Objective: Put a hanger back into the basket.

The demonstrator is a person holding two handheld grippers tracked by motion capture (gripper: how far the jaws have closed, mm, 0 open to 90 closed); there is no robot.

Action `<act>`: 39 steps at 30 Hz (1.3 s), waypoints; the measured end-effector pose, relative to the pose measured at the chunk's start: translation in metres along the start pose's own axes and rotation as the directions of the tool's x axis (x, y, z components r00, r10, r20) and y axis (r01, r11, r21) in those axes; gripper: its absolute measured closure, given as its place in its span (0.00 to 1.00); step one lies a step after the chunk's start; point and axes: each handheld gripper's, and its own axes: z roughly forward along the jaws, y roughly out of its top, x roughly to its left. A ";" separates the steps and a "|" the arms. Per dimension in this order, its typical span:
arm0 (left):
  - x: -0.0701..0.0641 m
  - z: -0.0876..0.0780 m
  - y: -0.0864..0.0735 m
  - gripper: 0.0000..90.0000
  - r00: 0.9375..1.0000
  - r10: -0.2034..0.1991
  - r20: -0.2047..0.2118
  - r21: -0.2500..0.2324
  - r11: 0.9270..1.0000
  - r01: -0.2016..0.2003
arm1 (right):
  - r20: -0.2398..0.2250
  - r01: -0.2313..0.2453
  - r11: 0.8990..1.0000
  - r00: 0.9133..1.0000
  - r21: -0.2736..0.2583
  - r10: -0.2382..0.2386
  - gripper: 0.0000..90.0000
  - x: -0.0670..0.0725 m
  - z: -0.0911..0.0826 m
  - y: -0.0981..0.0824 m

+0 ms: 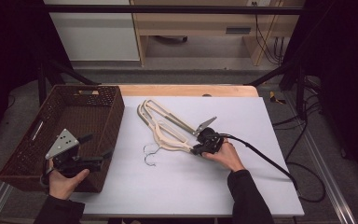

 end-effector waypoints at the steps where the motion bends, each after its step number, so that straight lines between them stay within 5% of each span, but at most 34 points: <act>1: -0.001 0.001 0.000 0.09 1.000 0.000 0.002 0.001 1.000 0.000 | 0.006 -0.008 1.000 1.000 -0.003 0.008 0.88 0.000 -0.002 0.000; 17: -0.019 0.012 0.001 0.10 0.999 0.016 0.051 0.018 1.000 -0.017 | 0.008 -0.044 0.990 0.999 -0.133 0.045 0.89 0.006 -0.026 0.002; 25: -0.031 0.025 -0.002 0.09 0.997 0.030 0.074 0.040 0.999 -0.034 | 0.002 -0.048 0.977 0.999 -0.209 0.049 0.89 0.014 -0.041 0.000; 39: -0.056 0.049 -0.003 0.11 0.989 0.084 0.123 0.028 0.996 -0.088 | -0.092 -0.079 0.946 0.994 -0.314 0.052 0.89 0.039 -0.069 -0.009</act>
